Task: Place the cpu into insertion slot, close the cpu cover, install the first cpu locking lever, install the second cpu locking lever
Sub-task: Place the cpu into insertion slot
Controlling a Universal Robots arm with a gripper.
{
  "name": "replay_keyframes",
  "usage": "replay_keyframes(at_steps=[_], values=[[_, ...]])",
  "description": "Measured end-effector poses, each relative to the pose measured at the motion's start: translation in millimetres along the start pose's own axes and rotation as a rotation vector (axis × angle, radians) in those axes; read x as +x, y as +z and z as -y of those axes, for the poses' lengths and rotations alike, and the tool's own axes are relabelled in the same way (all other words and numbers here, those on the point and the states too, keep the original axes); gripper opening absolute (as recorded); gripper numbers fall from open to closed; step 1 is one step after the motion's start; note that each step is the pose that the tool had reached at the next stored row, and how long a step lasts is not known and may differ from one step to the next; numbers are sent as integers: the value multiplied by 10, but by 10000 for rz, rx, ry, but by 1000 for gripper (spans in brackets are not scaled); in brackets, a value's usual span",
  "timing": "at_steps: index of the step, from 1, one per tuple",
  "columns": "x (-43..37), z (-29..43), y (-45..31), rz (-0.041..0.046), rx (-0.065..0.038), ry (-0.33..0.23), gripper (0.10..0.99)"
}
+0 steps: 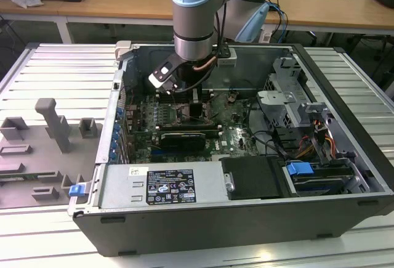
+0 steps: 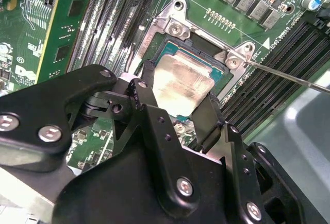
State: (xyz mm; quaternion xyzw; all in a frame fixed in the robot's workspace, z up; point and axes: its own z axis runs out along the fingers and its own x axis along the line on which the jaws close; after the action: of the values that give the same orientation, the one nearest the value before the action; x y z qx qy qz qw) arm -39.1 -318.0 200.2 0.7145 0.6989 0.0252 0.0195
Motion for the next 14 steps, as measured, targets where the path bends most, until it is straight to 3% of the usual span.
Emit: replay_keyframes(at_steps=[7,8,9,10,12,13,14], values=[[0,0,1,6,0,0,549],[0,0,1,8,-1,-1,616],[1,-1,-17,10,-1,-1,616],[1,-5,-80,10,1,0,616],[2,-8,-120,10,4,0,412],[2,-8,-125,10,4,0,349],[2,-9,-129,11,4,-1,349]])
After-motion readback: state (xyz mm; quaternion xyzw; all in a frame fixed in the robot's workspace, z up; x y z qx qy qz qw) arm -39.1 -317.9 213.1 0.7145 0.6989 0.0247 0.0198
